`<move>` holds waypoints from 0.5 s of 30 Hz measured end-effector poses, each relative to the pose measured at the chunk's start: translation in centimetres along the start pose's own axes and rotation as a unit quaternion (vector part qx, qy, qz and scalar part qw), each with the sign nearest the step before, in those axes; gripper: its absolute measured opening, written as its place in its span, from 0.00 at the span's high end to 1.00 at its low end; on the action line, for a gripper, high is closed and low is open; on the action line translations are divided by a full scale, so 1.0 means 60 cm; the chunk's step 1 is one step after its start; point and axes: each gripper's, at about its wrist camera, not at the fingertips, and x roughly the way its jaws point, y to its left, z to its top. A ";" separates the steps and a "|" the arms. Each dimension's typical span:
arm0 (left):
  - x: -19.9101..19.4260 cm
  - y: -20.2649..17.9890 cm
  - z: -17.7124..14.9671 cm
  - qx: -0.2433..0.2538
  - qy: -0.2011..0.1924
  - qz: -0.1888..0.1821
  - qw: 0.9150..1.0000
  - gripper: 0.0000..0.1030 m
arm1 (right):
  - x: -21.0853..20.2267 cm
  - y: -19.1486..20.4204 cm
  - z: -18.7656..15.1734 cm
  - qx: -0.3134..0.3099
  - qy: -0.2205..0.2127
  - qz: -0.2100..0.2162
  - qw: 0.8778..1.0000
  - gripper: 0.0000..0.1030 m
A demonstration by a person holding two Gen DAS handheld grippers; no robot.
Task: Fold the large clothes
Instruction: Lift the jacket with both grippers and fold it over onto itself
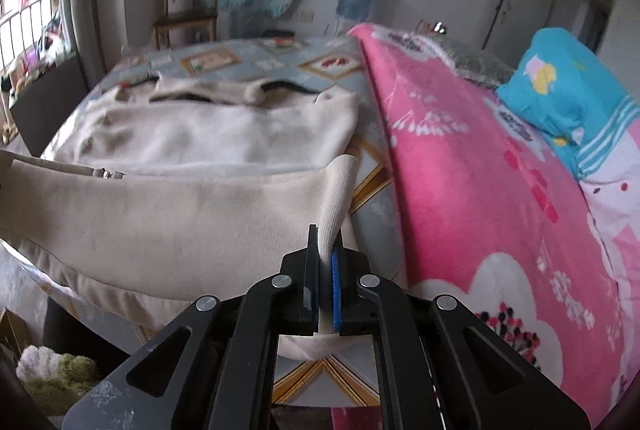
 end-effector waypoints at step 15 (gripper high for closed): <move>0.061 0.042 0.213 0.001 -0.076 -0.029 0.997 0.93 | 0.055 -0.025 0.198 -0.001 -0.096 0.019 0.995 0.96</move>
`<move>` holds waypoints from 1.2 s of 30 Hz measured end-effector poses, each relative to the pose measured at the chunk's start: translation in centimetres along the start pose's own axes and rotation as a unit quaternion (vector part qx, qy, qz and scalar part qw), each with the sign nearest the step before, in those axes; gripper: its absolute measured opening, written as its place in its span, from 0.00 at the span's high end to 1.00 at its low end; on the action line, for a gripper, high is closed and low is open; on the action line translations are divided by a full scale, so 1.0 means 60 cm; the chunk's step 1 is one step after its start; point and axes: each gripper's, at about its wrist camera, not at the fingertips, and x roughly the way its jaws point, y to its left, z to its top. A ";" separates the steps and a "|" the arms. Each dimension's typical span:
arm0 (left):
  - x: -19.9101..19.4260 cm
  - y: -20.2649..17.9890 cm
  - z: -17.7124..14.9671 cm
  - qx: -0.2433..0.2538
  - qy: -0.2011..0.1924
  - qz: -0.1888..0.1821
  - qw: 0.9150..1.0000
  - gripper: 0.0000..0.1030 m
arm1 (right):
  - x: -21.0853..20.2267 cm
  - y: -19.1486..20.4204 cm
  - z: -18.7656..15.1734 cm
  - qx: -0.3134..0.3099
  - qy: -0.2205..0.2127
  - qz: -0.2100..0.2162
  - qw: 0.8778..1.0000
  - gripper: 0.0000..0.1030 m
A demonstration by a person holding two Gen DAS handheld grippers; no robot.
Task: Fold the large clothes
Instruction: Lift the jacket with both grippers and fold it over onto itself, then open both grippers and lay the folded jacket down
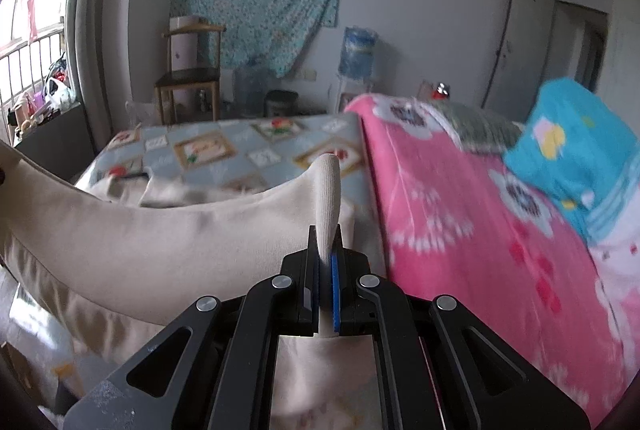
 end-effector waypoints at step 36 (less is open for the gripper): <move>0.237 0.035 -0.062 -0.077 0.192 -0.087 0.975 0.61 | 0.152 -0.005 -0.080 0.052 0.163 0.128 0.977 0.56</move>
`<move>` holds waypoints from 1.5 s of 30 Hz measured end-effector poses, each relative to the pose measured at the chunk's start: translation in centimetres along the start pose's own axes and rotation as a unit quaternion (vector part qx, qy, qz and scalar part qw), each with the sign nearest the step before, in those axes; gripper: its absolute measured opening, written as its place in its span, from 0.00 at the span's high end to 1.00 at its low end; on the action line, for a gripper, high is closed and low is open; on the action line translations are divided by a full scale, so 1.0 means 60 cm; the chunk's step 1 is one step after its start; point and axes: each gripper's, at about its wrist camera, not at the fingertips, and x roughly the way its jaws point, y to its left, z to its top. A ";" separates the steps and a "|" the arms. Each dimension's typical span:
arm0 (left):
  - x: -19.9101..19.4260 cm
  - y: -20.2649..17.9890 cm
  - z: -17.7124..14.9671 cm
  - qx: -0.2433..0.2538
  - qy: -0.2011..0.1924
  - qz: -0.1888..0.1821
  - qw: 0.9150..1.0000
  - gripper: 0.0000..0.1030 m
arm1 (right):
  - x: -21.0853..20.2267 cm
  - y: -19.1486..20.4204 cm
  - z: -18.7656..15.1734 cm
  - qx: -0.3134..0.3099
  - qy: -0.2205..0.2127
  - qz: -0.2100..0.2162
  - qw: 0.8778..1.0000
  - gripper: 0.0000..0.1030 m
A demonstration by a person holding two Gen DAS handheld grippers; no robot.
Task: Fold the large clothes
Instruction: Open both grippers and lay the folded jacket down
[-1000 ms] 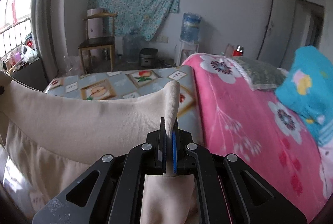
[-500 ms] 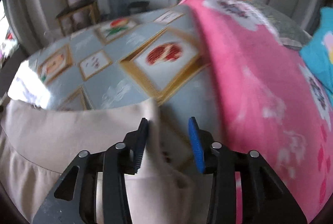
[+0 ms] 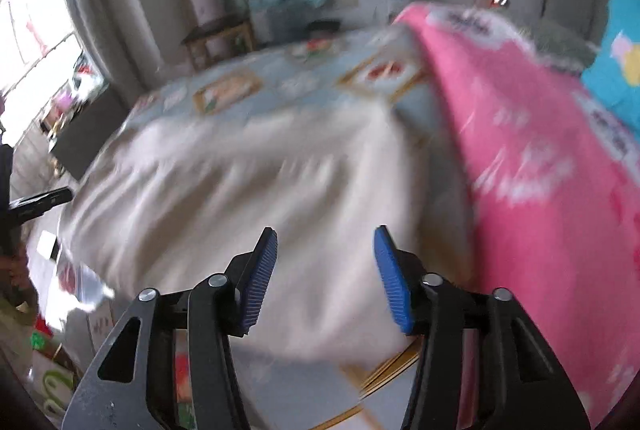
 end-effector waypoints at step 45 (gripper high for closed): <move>0.129 -0.057 0.152 -0.035 -0.001 0.024 0.999 0.33 | 0.147 0.036 0.152 0.055 0.027 -0.019 0.998 0.47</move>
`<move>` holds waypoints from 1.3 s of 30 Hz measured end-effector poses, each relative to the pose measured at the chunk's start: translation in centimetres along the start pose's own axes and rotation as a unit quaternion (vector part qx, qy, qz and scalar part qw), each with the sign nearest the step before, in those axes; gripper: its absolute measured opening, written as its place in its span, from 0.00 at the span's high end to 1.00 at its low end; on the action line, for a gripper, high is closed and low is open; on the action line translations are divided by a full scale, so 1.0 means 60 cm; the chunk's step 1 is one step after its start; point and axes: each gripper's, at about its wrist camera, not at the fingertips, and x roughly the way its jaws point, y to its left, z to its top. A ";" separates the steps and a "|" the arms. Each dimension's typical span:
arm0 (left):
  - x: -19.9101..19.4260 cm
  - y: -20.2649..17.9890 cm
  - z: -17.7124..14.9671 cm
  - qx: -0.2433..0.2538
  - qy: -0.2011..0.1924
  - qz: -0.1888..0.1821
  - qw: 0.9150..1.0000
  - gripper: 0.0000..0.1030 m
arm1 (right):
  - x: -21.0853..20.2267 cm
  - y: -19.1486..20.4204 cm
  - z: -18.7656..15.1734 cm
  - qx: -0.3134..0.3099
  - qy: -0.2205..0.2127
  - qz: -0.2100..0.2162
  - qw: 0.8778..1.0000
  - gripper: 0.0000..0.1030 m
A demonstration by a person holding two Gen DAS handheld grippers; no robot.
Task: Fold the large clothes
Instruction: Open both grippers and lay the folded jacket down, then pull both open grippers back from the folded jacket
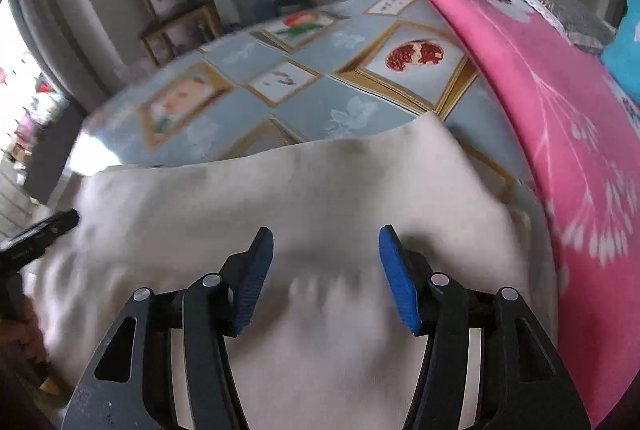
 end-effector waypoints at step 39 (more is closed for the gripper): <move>-0.331 -0.075 -0.277 0.013 -0.147 0.123 0.981 0.05 | -0.309 0.172 -0.321 -0.083 -0.119 -0.019 0.989 0.08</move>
